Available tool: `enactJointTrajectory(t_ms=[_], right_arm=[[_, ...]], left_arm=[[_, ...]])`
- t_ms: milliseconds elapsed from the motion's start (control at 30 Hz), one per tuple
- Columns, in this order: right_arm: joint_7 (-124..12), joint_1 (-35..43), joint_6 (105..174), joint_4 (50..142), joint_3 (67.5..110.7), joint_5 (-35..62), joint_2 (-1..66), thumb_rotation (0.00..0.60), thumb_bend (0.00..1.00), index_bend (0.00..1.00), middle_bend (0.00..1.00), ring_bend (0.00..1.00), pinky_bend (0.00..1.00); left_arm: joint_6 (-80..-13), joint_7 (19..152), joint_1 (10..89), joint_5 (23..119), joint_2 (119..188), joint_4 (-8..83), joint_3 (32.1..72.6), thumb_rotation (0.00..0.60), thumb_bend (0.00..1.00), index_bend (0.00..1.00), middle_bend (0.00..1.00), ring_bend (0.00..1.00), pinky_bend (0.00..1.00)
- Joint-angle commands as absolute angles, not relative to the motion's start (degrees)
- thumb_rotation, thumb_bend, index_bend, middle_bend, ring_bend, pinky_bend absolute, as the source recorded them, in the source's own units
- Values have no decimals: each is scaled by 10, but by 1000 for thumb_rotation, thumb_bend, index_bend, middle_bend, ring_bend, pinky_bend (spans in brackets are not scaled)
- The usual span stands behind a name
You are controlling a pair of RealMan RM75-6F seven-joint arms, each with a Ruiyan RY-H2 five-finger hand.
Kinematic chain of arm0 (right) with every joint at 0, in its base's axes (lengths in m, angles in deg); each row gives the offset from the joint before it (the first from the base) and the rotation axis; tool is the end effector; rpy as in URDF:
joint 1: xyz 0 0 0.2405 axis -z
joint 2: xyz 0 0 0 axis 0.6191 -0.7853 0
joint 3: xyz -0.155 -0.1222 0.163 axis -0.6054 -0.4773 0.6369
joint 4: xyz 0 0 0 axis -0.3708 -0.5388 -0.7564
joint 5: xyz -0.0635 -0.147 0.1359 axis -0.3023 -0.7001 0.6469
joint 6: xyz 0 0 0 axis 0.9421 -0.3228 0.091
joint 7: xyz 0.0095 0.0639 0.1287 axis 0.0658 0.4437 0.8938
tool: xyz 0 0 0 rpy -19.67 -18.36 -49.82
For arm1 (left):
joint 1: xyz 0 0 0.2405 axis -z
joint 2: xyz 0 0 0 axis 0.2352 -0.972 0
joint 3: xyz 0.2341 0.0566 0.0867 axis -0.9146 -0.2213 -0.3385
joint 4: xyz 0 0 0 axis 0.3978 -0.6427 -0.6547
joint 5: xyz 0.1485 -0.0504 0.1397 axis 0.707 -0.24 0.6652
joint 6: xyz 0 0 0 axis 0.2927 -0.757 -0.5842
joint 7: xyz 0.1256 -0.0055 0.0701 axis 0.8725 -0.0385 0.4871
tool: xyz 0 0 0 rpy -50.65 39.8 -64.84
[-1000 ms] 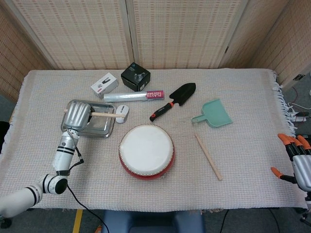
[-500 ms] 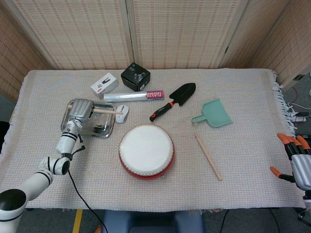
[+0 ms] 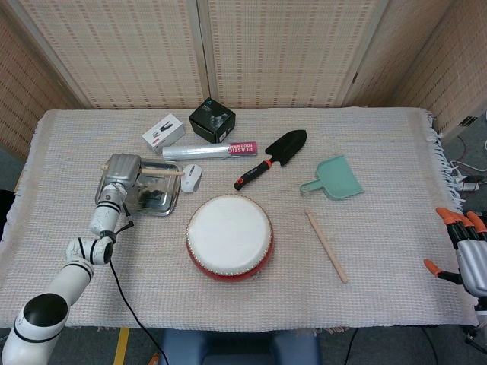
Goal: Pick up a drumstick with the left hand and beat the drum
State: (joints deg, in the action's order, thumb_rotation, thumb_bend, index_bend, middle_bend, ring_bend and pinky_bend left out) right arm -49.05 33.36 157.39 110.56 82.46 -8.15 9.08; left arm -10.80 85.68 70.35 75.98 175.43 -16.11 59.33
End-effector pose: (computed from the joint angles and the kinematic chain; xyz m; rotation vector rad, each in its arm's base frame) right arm -0.3349 -0.1852 0.1897 1.3584 -0.9457 0.8684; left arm -0.2298 0.5022 0.0270 -1.6141 -0.8394 -0.5460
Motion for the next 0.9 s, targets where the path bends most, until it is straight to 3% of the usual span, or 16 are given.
enactJointTrajectory(t_ms=[33,133,300,667,900], right_arm=[[-492,334,1573,1106,824,-81,92,600,181,0,89,0,0],[-494,334,1573,1107,825,-80,92,600,181,0,89,0,0],[-497,335,1574,1111,826,-78,89,600,180,0,89,0,0],[-496,337,1575,1112,826,-78,88,600,182,0,89,0,0],[-497,338,1575,1113,826,-78,89,600,181,0,89,0,0]], left_arm=[[-95,859,708,759,1759,-171,593,600,568,847,670,612,758],[-89,859,709,760,1761,-174,593,600,568,723,539,490,661],[-90,855,709,762,1760,-173,594,600,568,427,285,247,475],[-57,863,712,751,1743,-160,601,600,550,106,67,16,178],[-31,867,714,724,1738,-162,618,600,350,5,11,0,108]])
